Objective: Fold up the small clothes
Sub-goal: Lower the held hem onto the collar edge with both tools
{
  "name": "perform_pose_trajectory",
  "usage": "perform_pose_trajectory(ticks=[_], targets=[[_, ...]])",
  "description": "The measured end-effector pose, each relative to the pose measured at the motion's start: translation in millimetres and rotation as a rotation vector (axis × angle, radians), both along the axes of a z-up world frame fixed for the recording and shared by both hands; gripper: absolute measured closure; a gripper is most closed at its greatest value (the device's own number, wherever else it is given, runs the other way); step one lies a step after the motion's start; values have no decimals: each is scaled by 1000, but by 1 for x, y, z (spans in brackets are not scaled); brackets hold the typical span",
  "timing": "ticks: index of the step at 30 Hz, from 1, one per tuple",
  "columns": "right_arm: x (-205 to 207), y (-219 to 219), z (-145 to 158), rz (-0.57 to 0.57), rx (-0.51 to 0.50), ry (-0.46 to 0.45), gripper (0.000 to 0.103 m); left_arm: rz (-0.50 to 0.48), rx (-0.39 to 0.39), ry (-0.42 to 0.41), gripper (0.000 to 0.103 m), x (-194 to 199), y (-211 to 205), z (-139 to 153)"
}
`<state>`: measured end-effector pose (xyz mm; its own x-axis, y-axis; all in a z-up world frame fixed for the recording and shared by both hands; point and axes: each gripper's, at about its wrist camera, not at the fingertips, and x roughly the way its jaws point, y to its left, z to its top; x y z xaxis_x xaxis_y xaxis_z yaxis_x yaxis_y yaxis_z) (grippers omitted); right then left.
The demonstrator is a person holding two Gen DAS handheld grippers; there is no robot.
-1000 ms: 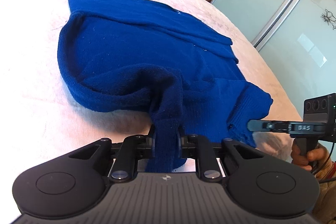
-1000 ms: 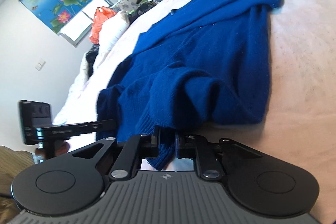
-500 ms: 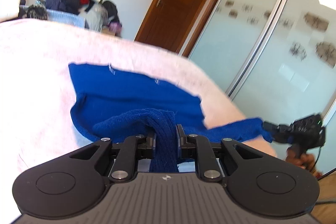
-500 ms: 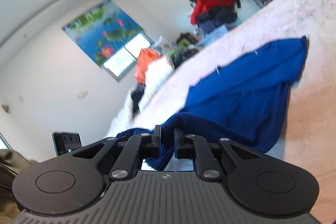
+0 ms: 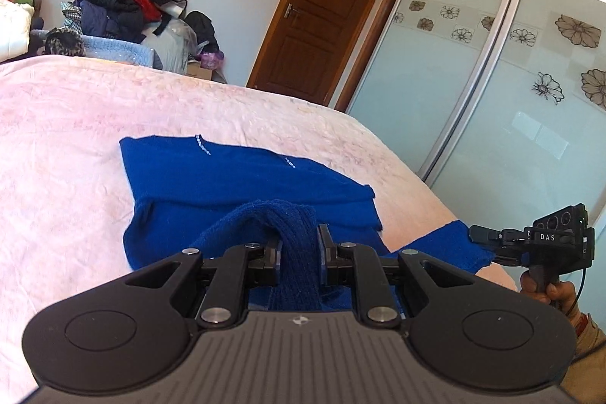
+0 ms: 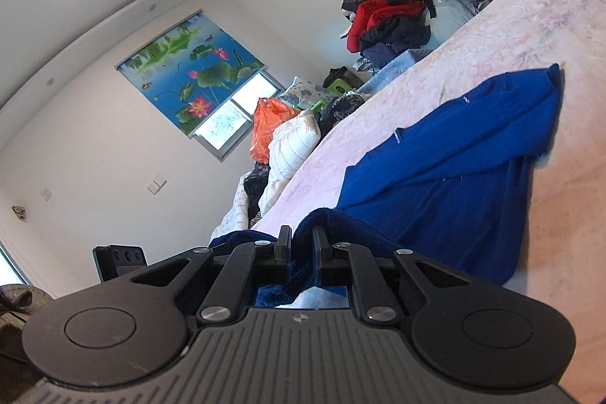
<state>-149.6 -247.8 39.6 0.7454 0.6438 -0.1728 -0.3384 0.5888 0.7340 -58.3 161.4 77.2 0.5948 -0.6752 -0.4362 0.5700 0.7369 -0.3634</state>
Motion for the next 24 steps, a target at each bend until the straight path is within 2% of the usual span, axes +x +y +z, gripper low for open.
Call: perform_pose_trajectory(ticks=[11, 13, 17, 19, 22, 24], targets=[[51, -28, -5, -114, 34, 0, 89, 2, 56, 21, 87, 60, -28, 11], [62, -35, -9, -138, 53, 6, 96, 7, 71, 25, 87, 72, -34, 11], [85, -48, -16, -164, 80, 18, 96, 13, 89, 65, 86, 101, -45, 4], [96, -47, -18, -193, -5, 40, 93, 29, 112, 86, 87, 112, -51, -2], [98, -24, -12, -178, -323, 39, 78, 28, 129, 113, 87, 119, -54, -10], [90, 7, -11, -97, -534, 6, 40, 31, 137, 113, 87, 119, -54, -13]])
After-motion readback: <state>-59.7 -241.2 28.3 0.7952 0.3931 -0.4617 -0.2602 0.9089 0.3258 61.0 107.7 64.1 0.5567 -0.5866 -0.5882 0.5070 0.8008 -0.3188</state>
